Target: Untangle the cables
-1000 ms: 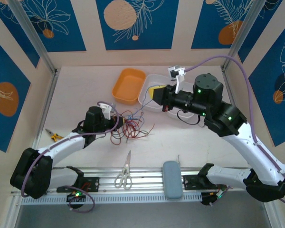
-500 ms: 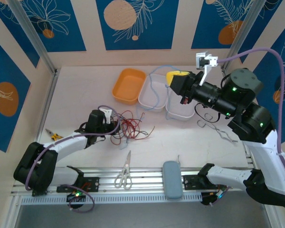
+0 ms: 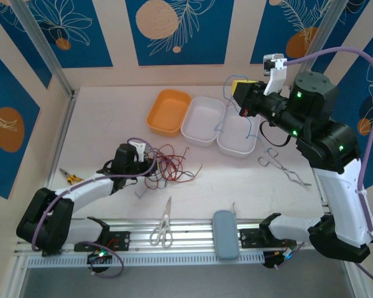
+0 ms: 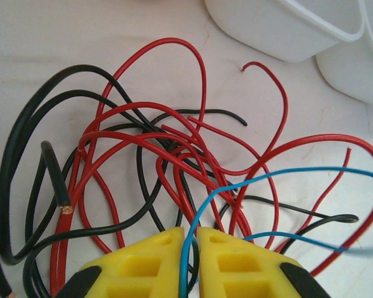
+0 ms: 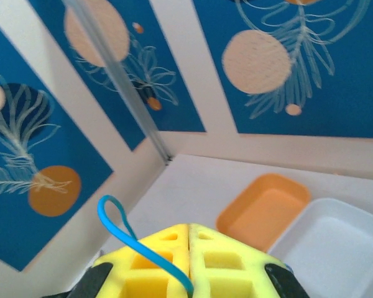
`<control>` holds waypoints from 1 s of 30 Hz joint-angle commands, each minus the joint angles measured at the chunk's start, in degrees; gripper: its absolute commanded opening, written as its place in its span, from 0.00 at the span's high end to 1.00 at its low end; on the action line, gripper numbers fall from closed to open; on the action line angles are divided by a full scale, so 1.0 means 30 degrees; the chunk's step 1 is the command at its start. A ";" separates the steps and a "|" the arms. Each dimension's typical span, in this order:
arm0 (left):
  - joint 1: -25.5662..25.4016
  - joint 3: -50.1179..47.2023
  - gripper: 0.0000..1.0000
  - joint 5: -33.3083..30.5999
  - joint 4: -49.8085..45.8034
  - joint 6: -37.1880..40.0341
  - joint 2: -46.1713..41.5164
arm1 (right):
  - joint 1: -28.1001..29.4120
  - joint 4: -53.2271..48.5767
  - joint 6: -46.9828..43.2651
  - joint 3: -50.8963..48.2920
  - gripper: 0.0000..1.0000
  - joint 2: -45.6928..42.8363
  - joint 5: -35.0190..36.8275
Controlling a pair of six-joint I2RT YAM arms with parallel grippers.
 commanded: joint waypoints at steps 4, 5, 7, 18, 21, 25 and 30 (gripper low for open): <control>0.0151 0.0583 0.82 0.0079 -0.1691 0.0538 -0.2118 | -0.2544 -0.1002 -0.0063 -0.0149 1.00 0.0557 -0.0147; 0.0150 0.0680 0.81 0.0065 -0.1927 0.0597 -0.2502 | -0.2987 -0.0992 -0.0001 -0.0258 1.00 0.0664 -0.0342; 0.0170 0.0815 0.77 0.0037 -0.2428 0.0712 -0.3160 | -0.3710 -0.1007 0.0068 -0.0499 1.00 0.0960 -0.0580; 0.0135 0.1465 0.28 -0.0278 -0.5302 0.1254 -0.6357 | -0.6312 -0.0294 -0.0055 -0.1966 1.00 0.2588 -0.1337; 0.0150 0.1609 0.20 -0.0548 -0.5924 0.1431 -0.6933 | -0.6696 0.0072 -0.0076 -0.2345 1.00 0.3001 -0.1468; 0.0150 0.1807 0.07 -0.0739 -0.6517 0.1624 -0.7483 | -0.7068 0.0438 -0.0044 -0.2646 1.00 0.3562 -0.1713; 0.0149 0.1956 0.00 -0.0996 -0.6926 0.1683 -0.7930 | -0.7377 0.0820 -0.0189 -0.2937 1.00 0.4390 -0.1363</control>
